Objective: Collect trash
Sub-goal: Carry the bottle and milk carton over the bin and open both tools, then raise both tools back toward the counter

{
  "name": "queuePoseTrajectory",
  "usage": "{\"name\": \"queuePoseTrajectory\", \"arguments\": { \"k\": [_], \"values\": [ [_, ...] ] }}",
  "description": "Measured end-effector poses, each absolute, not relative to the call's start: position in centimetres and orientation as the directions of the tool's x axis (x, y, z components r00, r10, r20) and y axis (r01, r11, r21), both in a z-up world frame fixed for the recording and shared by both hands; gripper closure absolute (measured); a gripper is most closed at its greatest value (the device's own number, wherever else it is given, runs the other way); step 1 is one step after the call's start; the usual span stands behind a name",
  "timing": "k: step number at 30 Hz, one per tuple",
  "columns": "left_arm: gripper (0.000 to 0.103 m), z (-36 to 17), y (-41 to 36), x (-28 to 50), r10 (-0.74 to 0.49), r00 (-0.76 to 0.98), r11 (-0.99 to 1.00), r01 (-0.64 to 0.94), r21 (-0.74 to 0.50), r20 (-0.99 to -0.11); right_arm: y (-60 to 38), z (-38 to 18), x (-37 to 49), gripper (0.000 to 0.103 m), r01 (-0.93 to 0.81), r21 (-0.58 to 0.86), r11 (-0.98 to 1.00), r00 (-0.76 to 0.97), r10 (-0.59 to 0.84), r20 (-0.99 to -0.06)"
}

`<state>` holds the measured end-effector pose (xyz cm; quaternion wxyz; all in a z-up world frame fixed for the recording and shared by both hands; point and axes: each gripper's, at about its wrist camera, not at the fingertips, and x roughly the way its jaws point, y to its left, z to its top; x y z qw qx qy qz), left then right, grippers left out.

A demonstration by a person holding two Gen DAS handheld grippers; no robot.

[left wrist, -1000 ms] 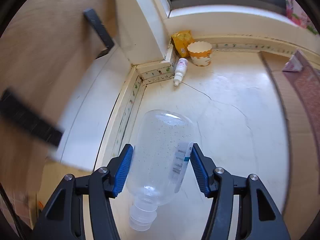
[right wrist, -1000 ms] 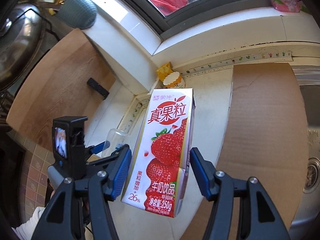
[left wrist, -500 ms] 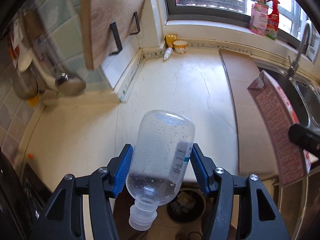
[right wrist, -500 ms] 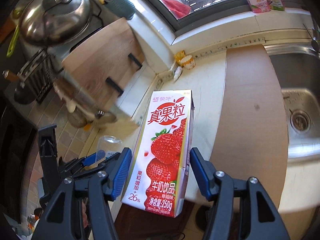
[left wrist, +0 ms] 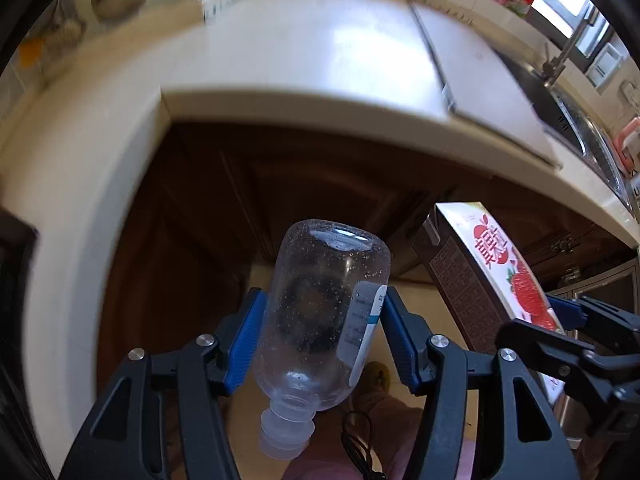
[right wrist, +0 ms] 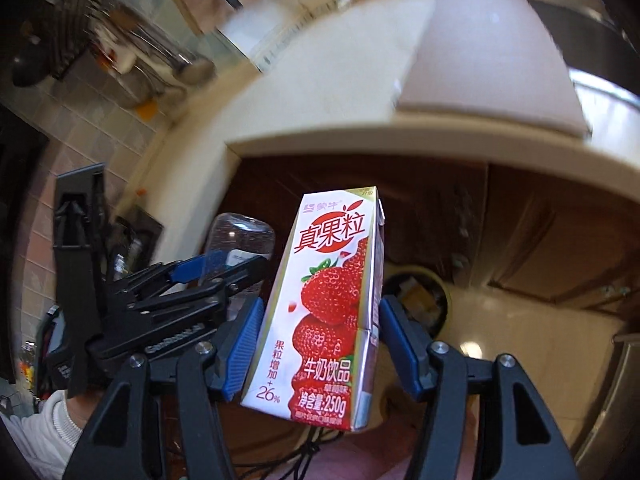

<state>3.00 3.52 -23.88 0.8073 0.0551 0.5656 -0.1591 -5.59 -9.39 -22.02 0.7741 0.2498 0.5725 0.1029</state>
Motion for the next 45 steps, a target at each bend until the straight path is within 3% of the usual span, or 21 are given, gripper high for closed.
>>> {"name": "queuePoseTrajectory", "arguments": {
  "k": [11,13,15,20,25,30,37,45],
  "values": [
    [0.045,-45.7,5.9,6.7,-0.223,0.164,0.966,0.169,-0.195,-0.961,-7.6,-46.4,-2.0,0.041,0.192,0.444,0.875,0.068,0.439,-0.896],
    [0.040,-48.6,6.5,7.5,-0.230,0.135,0.967,0.148,-0.209,-0.964,-7.5,-50.5,-1.0,0.041,0.223,0.437,0.871,0.044,0.439,-0.898],
    [0.028,-50.4,6.8,7.9,-0.233,0.121,0.967,0.133,-0.217,-0.965,-7.6,-53.1,-0.2,0.040,0.246,0.439,0.864,0.039,0.444,-0.895],
    [0.025,-52.1,7.3,7.8,-0.192,0.111,0.975,0.135,-0.177,-0.975,-7.2,-55.2,0.4,0.031,0.244,0.443,0.863,0.022,0.452,-0.892],
    [0.025,-50.1,7.3,7.1,-0.184,0.118,0.977,0.134,-0.168,-0.976,-6.9,-51.7,-0.7,0.028,0.165,0.466,0.870,0.018,0.469,-0.883],
    [0.025,-45.0,6.8,5.8,-0.191,0.141,0.975,0.146,-0.170,-0.971,-7.0,-43.9,-1.9,0.028,0.069,0.498,0.864,0.056,0.496,-0.867],
    [0.024,-31.2,5.0,2.9,-0.235,0.276,0.956,0.240,-0.170,-0.932,-8.2,-29.0,-3.6,0.028,-0.056,0.487,0.871,0.223,0.487,-0.845],
    [0.003,-13.9,3.3,1.7,-0.281,0.530,0.936,0.337,-0.105,-0.800,-9.7,-12.4,-6.4,0.028,-0.079,0.405,0.911,0.489,0.389,-0.781]
  ]
}}
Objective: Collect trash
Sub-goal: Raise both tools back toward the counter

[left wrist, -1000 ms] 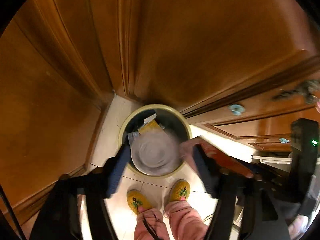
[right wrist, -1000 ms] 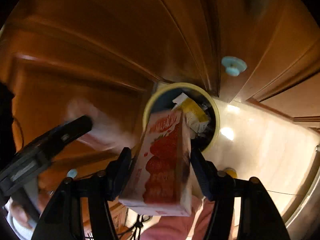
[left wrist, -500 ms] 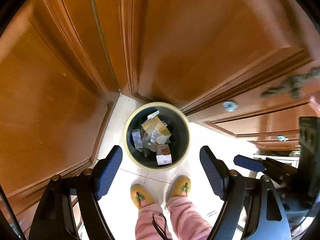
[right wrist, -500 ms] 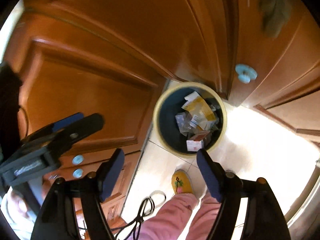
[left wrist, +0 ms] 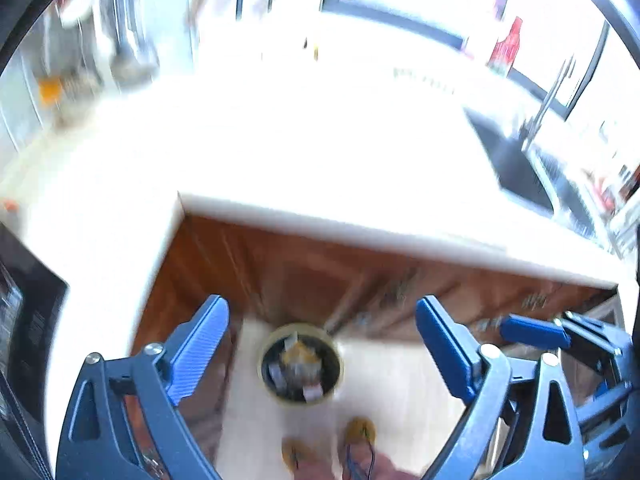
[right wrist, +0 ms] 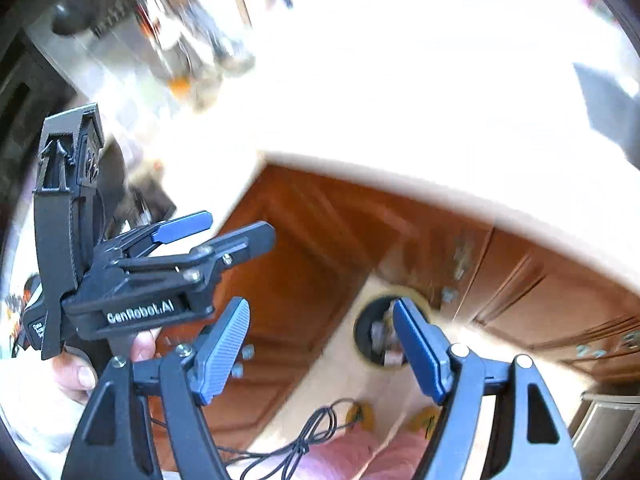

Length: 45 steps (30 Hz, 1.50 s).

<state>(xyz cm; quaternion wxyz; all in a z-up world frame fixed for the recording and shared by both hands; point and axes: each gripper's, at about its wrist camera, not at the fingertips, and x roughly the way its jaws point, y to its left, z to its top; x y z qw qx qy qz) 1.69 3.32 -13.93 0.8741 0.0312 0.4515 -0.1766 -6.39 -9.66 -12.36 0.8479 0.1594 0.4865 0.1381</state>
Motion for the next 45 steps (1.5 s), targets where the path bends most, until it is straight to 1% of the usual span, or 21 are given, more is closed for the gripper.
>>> {"name": "queuePoseTrajectory", "arguments": {
  "k": [1,5,7,9,13,17,20,23,27,33,38,45],
  "values": [
    [0.001,-11.8,3.1,1.7,-0.286,0.558,0.935,0.339,-0.100,-0.779,-9.7,-10.5,-6.7,0.028,-0.067,0.373,0.926,0.519,0.351,-0.779],
    [0.001,-5.0,2.2,1.3,-0.255,0.659,0.947,0.318,-0.045,-0.707,-9.4,-4.5,-7.5,0.028,-0.027,0.263,0.964,0.615,0.223,-0.756],
    [0.001,-2.3,1.7,1.4,-0.250,0.685,0.947,0.319,-0.027,-0.685,-9.2,-2.1,-7.8,0.023,-0.001,0.214,0.977,0.658,0.162,-0.735],
    [0.001,0.0,1.8,1.5,-0.244,0.712,0.951,0.310,-0.016,-0.658,-9.5,-0.3,-8.0,0.021,0.031,0.212,0.977,0.684,0.133,-0.717],
    [0.001,3.0,1.8,1.0,-0.216,0.757,0.960,0.281,0.010,-0.616,-9.9,1.9,-7.8,0.018,0.098,0.192,0.976,0.723,0.062,-0.688],
    [0.001,4.5,1.8,1.6,-0.214,0.759,0.955,0.295,0.032,-0.615,-10.3,2.4,-7.0,0.017,0.143,0.210,0.967,0.739,0.037,-0.673],
    [0.001,4.6,1.7,1.8,-0.209,0.768,0.953,0.299,0.051,-0.605,-10.5,2.3,-5.9,0.017,0.169,0.213,0.962,0.738,0.020,-0.674],
    [0.001,3.8,1.7,3.1,-0.167,0.781,0.959,0.272,0.087,-0.602,-10.8,2.7,-5.0,0.017,0.178,0.210,0.961,0.740,0.009,-0.672],
    [0.001,3.3,1.6,5.4,-0.149,0.775,0.963,0.254,0.086,-0.615,-11.2,2.7,-2.8,0.017,0.176,0.167,0.970,0.744,-0.020,-0.668],
    [0.001,2.1,-0.4,9.8,-0.100,0.778,0.965,0.228,0.131,-0.620,-14.4,1.8,1.9,0.017,0.173,0.198,0.965,0.746,0.003,-0.666],
    [0.001,1.7,-3.1,14.5,-0.052,0.801,0.964,0.196,0.180,-0.596,-18.4,0.4,7.6,0.017,0.152,0.259,0.954,0.732,0.068,-0.678],
    [0.001,-0.2,-7.6,23.2,0.068,0.808,0.942,0.142,0.304,-0.585,-24.8,-3.6,18.7,0.017,0.120,0.383,0.916,0.661,0.214,-0.719]
  ]
}}
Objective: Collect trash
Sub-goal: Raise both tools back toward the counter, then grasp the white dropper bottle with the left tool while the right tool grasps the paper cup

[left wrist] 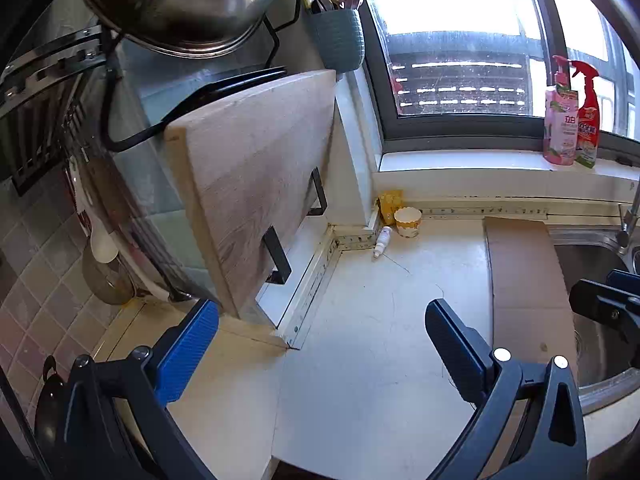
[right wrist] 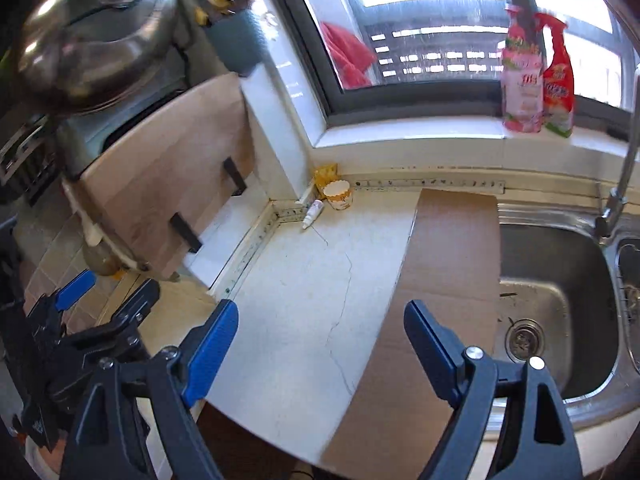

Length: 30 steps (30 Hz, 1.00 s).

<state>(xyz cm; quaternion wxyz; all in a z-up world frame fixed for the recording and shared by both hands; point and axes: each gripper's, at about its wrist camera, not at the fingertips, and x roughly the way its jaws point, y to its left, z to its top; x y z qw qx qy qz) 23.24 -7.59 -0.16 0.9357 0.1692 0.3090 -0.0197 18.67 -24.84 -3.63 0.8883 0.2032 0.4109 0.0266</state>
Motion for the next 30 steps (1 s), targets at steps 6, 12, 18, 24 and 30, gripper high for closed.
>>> {"name": "queuePoseTrajectory", "arguments": {
  "k": [6,12,18,24,30],
  "values": [
    [0.002,-4.9,-10.2,31.9,0.099,0.741,0.942,0.146,0.303,-0.665,-27.7,-7.8,29.0,0.018,0.104,0.442,0.891,0.605,0.296,-0.739],
    [0.006,-9.5,-12.2,40.2,0.084,0.677,0.942,0.185,0.279,-0.731,-28.5,-12.6,39.5,0.018,0.088,0.456,0.886,0.536,0.343,-0.771],
    [0.013,-14.2,-14.9,47.3,0.088,0.637,0.925,0.232,0.300,-0.766,-28.3,-19.6,48.1,0.018,0.133,0.502,0.855,0.453,0.398,-0.798],
    [0.013,-18.6,-15.0,52.2,0.097,0.590,0.936,0.219,0.274,-0.802,-26.4,-23.1,52.3,0.018,0.120,0.470,0.875,0.449,0.374,-0.811],
    [0.014,-20.8,-15.0,54.2,0.078,0.562,0.947,0.216,0.238,-0.823,-24.6,-24.6,54.9,0.040,0.101,0.363,0.926,0.473,0.277,-0.836]
  ]
}}
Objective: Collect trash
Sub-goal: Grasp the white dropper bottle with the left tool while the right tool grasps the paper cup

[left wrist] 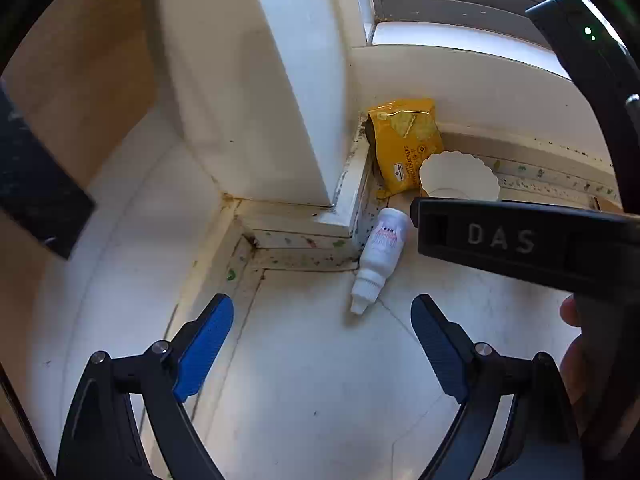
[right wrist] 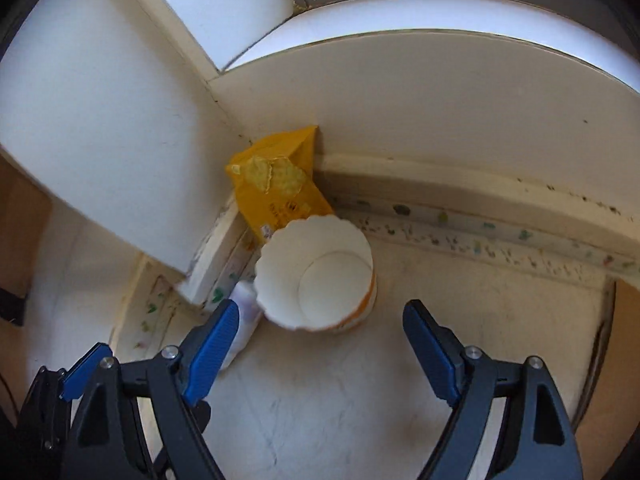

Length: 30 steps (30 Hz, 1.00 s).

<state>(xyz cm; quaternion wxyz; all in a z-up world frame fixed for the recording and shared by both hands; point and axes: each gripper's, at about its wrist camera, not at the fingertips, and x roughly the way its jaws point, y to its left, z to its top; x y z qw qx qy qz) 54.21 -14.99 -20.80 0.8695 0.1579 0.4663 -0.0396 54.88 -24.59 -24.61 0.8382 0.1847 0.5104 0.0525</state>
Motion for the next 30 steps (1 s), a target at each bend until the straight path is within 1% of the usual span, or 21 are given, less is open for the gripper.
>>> {"name": "queuePoseTrajectory", "arguments": {
  "k": [1,2,3,4,8,9,10,11,12,16,21,25,30],
  "values": [
    [0.017,-21.1,-15.1,54.6,0.068,0.559,0.950,0.217,0.225,-0.827,-24.6,-24.7,55.0,0.049,0.091,0.366,0.926,0.474,0.283,-0.834],
    [0.020,-21.3,-15.2,55.0,0.057,0.557,0.952,0.219,0.213,-0.829,-24.9,-24.6,54.9,0.051,0.086,0.375,0.923,0.486,0.290,-0.825],
    [0.027,-21.5,-15.3,55.3,0.050,0.552,0.954,0.219,0.203,-0.832,-25.2,-24.5,54.6,0.055,0.081,0.387,0.919,0.495,0.300,-0.815],
    [0.032,-21.9,-15.4,55.8,0.039,0.540,0.957,0.221,0.187,-0.840,-25.7,-24.3,54.1,0.055,0.082,0.396,0.915,0.506,0.304,-0.807],
    [0.041,-23.4,-16.2,57.0,0.004,0.512,0.961,0.235,0.145,-0.859,-28.5,-23.5,51.3,0.055,0.125,0.469,0.874,0.550,0.333,-0.766],
    [0.048,-23.8,-16.3,57.2,0.006,0.506,0.960,0.238,0.146,-0.863,-29.1,-23.4,50.4,0.055,0.131,0.495,0.859,0.560,0.347,-0.752],
    [0.062,-24.3,-16.5,57.4,0.007,0.498,0.960,0.240,0.145,-0.867,-29.7,-23.2,49.6,0.055,0.134,0.517,0.846,0.569,0.361,-0.739],
    [0.067,-24.6,-16.6,57.5,-0.005,0.492,0.961,0.242,0.131,-0.870,-30.2,-23.1,49.0,0.055,0.136,0.537,0.833,0.578,0.373,-0.726],
    [0.078,-24.5,-16.5,57.4,-0.025,0.502,0.964,0.240,0.112,-0.865,-30.6,-23.0,48.2,0.055,0.137,0.552,0.822,0.583,0.384,-0.716],
    [0.080,-24.6,-16.5,56.5,-0.038,0.522,0.966,0.237,0.102,-0.852,-31.3,-22.3,46.1,0.055,0.126,0.579,0.805,0.590,0.408,-0.696],
    [0.081,-23.8,-15.9,54.0,-0.029,0.535,0.964,0.238,0.118,-0.844,-30.9,-21.5,43.9,0.055,0.100,0.612,0.785,0.581,0.453,-0.676],
    [0.081,-22.0,-15.7,50.3,-0.029,0.536,0.956,0.261,0.133,-0.844,-30.2,-19.8,42.2,0.055,0.070,0.648,0.758,0.565,0.505,-0.652],
    [0.081,-18.1,-14.5,44.3,-0.052,0.550,0.945,0.298,0.138,-0.833,-28.6,-17.1,37.1,0.055,0.021,0.662,0.750,0.573,0.533,-0.622]
  ]
}}
